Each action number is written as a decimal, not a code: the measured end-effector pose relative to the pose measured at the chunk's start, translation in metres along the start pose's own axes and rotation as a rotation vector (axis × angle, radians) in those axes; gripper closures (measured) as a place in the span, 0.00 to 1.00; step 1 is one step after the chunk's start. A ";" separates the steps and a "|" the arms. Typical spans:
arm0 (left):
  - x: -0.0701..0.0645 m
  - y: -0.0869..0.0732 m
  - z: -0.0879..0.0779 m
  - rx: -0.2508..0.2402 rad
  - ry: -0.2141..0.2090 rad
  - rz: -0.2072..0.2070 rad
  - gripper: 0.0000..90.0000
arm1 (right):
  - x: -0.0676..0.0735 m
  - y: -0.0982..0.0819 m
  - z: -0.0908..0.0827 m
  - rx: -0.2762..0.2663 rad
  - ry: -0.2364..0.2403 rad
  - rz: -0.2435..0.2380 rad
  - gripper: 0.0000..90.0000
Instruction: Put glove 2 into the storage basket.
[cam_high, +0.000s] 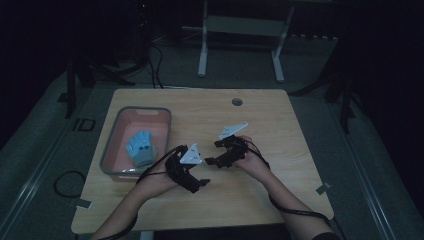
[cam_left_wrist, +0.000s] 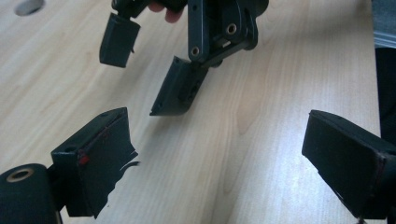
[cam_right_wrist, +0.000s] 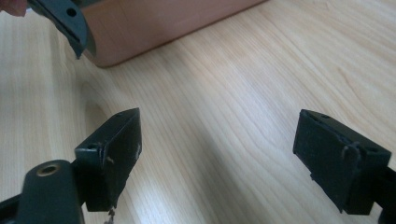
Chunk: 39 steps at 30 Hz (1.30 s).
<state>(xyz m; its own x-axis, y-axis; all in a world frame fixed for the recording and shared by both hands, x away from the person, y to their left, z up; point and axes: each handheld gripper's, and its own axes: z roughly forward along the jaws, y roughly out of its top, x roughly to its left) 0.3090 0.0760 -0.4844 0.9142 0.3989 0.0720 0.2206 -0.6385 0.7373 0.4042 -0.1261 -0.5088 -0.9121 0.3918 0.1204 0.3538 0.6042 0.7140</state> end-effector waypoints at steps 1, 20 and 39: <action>0.000 -0.001 0.001 -0.004 -0.004 -0.004 0.10 | -0.001 -0.003 -0.001 -0.003 0.003 0.000 0.17; -0.018 -0.014 0.037 -0.002 -0.056 -0.001 0.10 | -0.004 -0.039 -0.009 0.002 -0.026 0.025 0.17; -0.029 -0.023 0.054 -0.033 -0.090 0.000 0.10 | 0.001 -0.073 -0.021 -0.016 -0.060 0.052 0.17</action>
<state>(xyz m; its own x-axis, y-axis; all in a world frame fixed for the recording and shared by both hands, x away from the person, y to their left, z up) 0.2963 0.0433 -0.5398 0.9413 0.3373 0.0120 0.2110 -0.6158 0.7591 0.3734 -0.1842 -0.5468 -0.8782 0.4639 0.1165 0.3969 0.5707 0.7189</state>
